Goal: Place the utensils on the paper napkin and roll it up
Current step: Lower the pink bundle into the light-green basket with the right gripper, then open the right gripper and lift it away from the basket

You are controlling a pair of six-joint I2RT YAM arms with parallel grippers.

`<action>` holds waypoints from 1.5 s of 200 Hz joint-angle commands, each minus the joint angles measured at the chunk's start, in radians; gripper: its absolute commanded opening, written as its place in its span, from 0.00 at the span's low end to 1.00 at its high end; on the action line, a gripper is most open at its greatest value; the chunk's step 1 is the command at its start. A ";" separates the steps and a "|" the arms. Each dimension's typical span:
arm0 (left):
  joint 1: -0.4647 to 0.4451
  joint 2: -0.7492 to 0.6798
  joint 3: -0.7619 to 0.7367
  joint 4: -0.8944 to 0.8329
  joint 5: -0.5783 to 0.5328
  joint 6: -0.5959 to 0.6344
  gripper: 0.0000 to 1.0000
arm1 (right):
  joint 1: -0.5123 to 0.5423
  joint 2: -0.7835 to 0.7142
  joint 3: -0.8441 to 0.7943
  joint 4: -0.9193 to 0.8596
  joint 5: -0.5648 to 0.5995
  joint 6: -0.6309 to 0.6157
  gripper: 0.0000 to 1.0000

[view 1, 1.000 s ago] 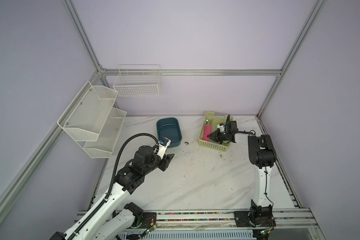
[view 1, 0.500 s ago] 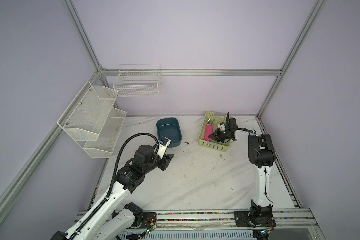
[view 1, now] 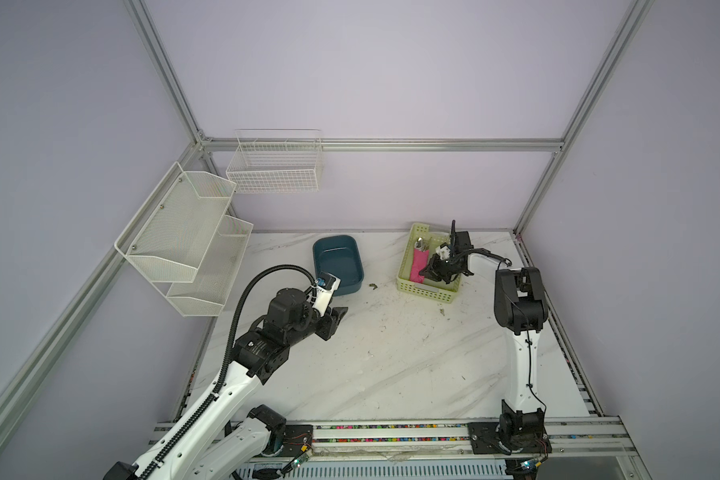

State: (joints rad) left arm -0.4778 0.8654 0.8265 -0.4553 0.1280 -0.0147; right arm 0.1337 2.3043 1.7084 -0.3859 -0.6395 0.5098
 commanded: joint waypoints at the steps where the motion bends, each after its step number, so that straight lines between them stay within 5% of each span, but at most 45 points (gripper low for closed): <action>1: 0.010 0.000 -0.017 0.035 0.018 0.001 0.51 | -0.009 0.072 -0.015 -0.144 0.187 -0.010 0.15; 85: 0.020 0.000 -0.016 0.025 0.017 -0.003 0.51 | 0.009 0.073 0.015 -0.206 0.308 -0.020 0.35; 190: 0.031 0.014 -0.013 0.023 0.007 -0.004 0.53 | 0.012 0.004 0.103 -0.241 0.306 -0.021 0.54; 239: 0.032 0.030 -0.004 0.011 -0.021 -0.005 0.72 | 0.011 -0.057 0.183 -0.283 0.305 0.001 0.67; 255: 0.033 0.029 -0.007 0.009 -0.059 -0.017 0.93 | 0.010 -0.085 0.200 -0.297 0.314 -0.008 0.86; 265: 0.033 0.030 -0.008 0.009 -0.069 -0.020 0.99 | 0.006 -0.100 0.215 -0.312 0.314 -0.015 0.87; 300: 0.032 0.041 -0.001 0.023 -0.121 -0.064 1.00 | -0.004 -0.161 0.269 -0.361 0.322 -0.056 0.97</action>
State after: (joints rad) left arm -0.4515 0.9016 0.8265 -0.4591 0.0616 -0.0444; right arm 0.1436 2.2421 1.9240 -0.6739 -0.3489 0.4900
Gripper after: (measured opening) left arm 0.997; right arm 0.950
